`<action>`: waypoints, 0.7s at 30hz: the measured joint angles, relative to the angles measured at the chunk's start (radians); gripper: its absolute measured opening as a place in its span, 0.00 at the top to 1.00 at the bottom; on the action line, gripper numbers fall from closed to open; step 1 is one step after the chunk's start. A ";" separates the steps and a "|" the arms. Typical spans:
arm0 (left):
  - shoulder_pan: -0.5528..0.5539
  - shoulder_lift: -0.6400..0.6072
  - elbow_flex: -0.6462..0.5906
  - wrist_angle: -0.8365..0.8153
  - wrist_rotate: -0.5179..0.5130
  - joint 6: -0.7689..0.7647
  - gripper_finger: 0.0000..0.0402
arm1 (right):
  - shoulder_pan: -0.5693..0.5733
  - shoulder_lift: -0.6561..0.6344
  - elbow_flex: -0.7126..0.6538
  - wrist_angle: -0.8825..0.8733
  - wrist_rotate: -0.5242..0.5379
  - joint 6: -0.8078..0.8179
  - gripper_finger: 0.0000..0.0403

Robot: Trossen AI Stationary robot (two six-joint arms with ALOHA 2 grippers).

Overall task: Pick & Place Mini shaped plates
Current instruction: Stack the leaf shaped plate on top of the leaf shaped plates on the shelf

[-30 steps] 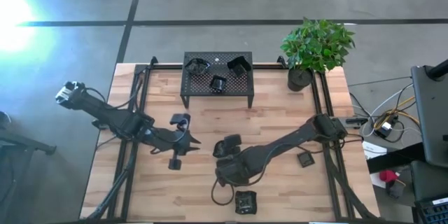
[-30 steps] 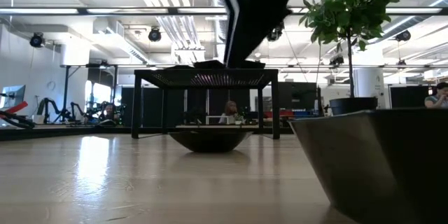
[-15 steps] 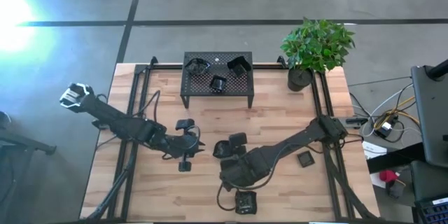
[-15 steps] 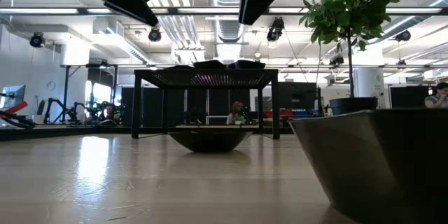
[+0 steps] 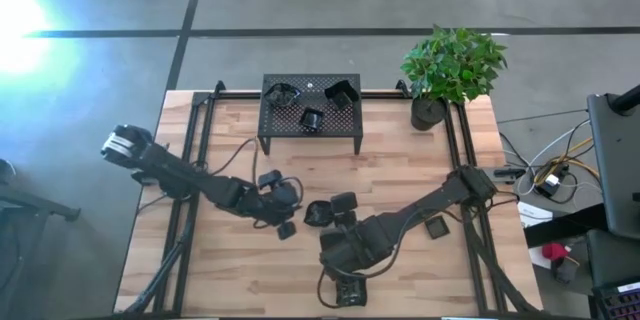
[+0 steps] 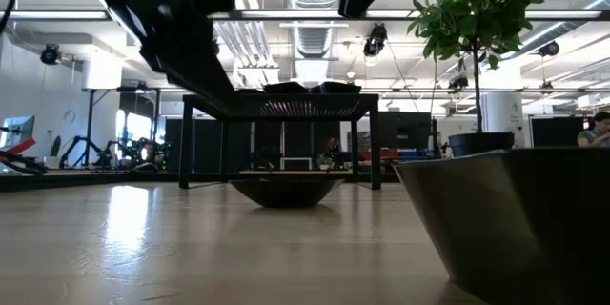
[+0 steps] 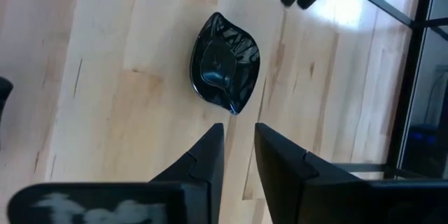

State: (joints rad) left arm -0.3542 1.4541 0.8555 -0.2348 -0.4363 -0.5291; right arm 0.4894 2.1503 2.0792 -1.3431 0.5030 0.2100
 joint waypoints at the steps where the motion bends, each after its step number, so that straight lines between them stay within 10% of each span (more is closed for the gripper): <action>1: 0.007 0.014 0.000 0.001 0.000 -0.005 0.81 | 0.002 0.000 0.000 -0.001 0.000 0.000 0.81; 21: 0.072 0.196 0.000 0.157 0.008 -0.190 0.81 | 0.001 -0.002 -0.003 -0.009 -0.001 -0.004 0.82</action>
State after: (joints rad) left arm -0.2822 1.6501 0.8555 -0.0780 -0.4278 -0.7192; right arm 0.4908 2.1479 2.0762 -1.3525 0.5018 0.2062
